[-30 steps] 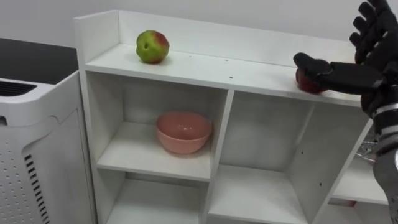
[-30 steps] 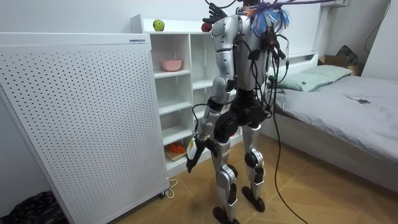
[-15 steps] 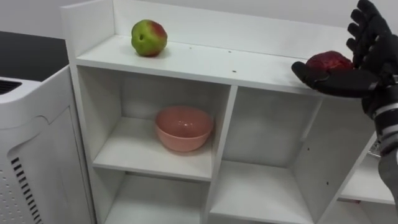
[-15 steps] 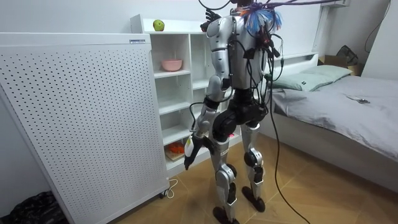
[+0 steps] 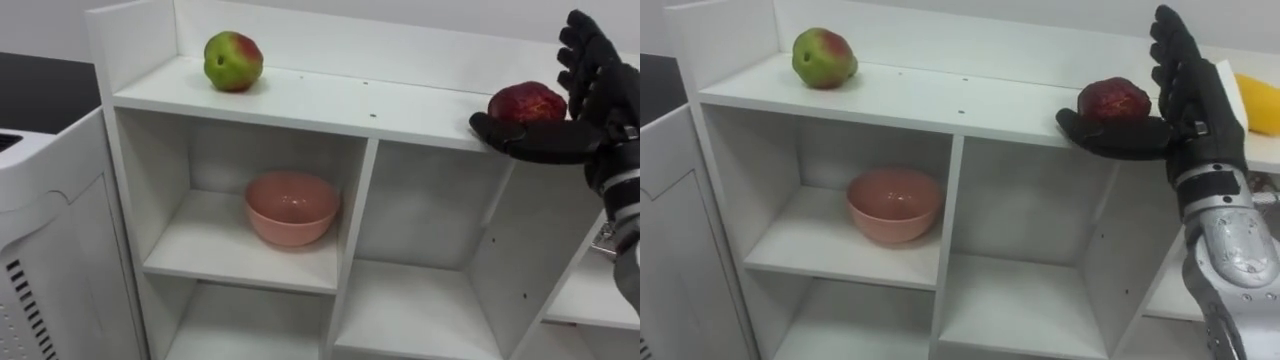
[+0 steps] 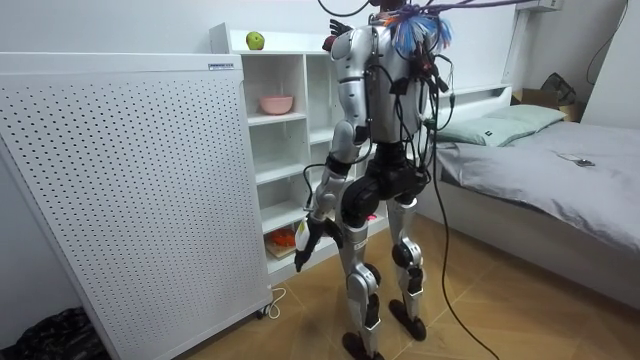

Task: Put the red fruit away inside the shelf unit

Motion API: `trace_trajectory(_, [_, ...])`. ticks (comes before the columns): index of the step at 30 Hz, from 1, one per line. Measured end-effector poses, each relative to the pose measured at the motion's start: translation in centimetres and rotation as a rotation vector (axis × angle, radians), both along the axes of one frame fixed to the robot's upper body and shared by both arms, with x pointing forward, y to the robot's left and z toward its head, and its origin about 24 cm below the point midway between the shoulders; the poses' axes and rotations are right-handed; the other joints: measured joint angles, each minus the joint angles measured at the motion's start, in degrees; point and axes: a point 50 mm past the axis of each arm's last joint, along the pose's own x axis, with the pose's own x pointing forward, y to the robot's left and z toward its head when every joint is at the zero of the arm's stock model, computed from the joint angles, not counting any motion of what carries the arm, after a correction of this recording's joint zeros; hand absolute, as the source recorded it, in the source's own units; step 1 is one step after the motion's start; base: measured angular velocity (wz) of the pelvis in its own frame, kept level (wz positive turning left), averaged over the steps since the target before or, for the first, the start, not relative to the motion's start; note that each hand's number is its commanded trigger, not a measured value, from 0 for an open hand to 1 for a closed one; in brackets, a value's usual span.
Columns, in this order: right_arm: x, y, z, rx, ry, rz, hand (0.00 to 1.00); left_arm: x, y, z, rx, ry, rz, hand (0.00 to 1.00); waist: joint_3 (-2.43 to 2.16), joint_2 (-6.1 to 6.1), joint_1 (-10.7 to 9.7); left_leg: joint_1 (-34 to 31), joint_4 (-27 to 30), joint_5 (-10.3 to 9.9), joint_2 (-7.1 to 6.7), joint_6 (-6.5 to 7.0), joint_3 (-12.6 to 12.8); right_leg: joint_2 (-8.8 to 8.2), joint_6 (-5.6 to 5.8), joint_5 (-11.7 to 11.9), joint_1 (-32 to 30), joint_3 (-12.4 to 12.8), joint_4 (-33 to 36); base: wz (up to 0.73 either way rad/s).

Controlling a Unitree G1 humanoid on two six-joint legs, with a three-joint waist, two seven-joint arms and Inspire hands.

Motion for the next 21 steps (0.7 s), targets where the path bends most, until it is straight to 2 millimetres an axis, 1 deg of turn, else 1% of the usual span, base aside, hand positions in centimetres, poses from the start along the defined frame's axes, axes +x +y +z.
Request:
trace_trajectory(3, [0.1,-0.2,-0.3,-0.008,0.022,0.007,0.00,0.1,0.1,0.0,0.001,0.000,0.005,0.00,-0.01,-0.27,0.0,0.0,0.0,0.0,0.01,0.00,0.0,0.00,0.00,0.0,0.1,0.0,0.0,0.00])
trace_trajectory(4, [0.2,-0.2,-0.4,-0.009,0.029,0.009,0.25,0.1,0.1,0.0,0.001,0.000,0.011,0.00,0.00,-0.43,0.0,0.0,0.0,0.0,0.01,0.00,0.0,0.00,0.00,0.0,0.1,0.0,0.0,0.00])
trace_trajectory(6, [0.3,-0.2,-0.5,-0.011,0.042,0.014,0.81,0.0,0.2,0.0,0.001,0.002,0.018,0.00,0.05,-0.60,0.0,0.0,0.1,0.0,0.01,0.00,0.1,-0.01,0.00,0.0,0.1,0.0,0.0,0.00])
trace_trajectory(7, [0.3,-0.3,-0.7,-0.012,0.052,0.017,1.00,0.0,0.2,0.0,0.000,0.004,0.021,0.00,0.04,-0.70,0.0,-0.1,0.1,0.0,0.00,0.00,0.1,-0.03,0.01,0.0,0.1,0.0,0.0,0.00])
trace_trajectory(15, [0.5,-0.2,-1.3,-0.029,0.091,0.041,1.00,-0.1,0.2,0.0,-0.014,0.014,0.020,0.00,0.00,-0.88,-0.2,-0.8,1.0,0.0,0.05,-0.01,0.2,-0.05,-0.18,0.1,0.0,-0.1,0.3,0.00])
trace_trajectory(21, [0.5,-0.2,-1.3,-0.033,0.089,0.045,1.00,0.1,0.2,0.0,-0.018,0.012,0.020,0.00,-0.21,-1.00,0.0,-0.9,1.3,0.0,0.07,-0.01,0.2,-0.04,-0.26,0.3,0.1,-0.1,0.3,0.00])
